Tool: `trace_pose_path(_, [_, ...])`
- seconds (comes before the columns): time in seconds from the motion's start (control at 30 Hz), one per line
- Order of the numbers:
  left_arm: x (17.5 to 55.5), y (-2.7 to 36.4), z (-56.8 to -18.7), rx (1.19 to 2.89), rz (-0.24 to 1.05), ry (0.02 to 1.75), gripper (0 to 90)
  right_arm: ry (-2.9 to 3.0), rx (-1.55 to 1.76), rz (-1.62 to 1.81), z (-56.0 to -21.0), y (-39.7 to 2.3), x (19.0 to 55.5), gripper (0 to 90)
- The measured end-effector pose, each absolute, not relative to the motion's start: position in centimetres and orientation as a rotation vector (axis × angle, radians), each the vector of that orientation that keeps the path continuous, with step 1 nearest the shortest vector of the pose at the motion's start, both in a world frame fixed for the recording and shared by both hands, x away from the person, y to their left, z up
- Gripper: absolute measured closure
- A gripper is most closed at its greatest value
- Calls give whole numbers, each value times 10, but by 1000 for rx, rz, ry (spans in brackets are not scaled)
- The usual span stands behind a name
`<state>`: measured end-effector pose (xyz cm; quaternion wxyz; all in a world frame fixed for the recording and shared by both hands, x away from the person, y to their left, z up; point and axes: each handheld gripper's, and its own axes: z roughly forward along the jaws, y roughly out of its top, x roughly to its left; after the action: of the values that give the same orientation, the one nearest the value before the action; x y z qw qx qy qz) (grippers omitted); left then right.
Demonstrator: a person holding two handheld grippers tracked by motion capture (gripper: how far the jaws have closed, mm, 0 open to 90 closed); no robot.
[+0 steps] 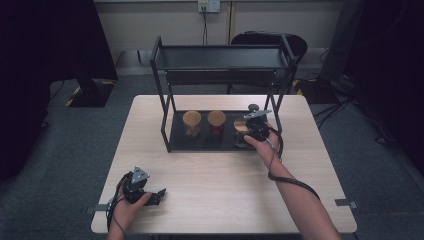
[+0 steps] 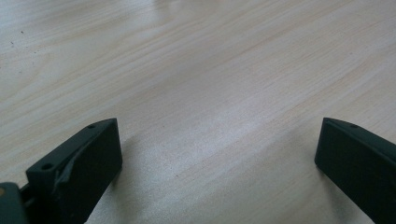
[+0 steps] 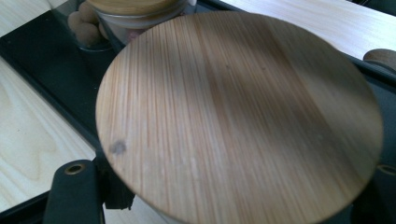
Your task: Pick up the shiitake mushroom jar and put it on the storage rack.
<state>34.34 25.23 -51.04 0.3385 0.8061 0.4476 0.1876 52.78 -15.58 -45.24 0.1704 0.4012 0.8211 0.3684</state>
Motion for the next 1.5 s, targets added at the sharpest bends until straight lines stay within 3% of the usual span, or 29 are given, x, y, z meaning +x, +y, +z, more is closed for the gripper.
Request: trace_pose_path(1.5, [343,252,-510,2100,490,1166,3,2305,1198,1001,-467,-142,556,257])
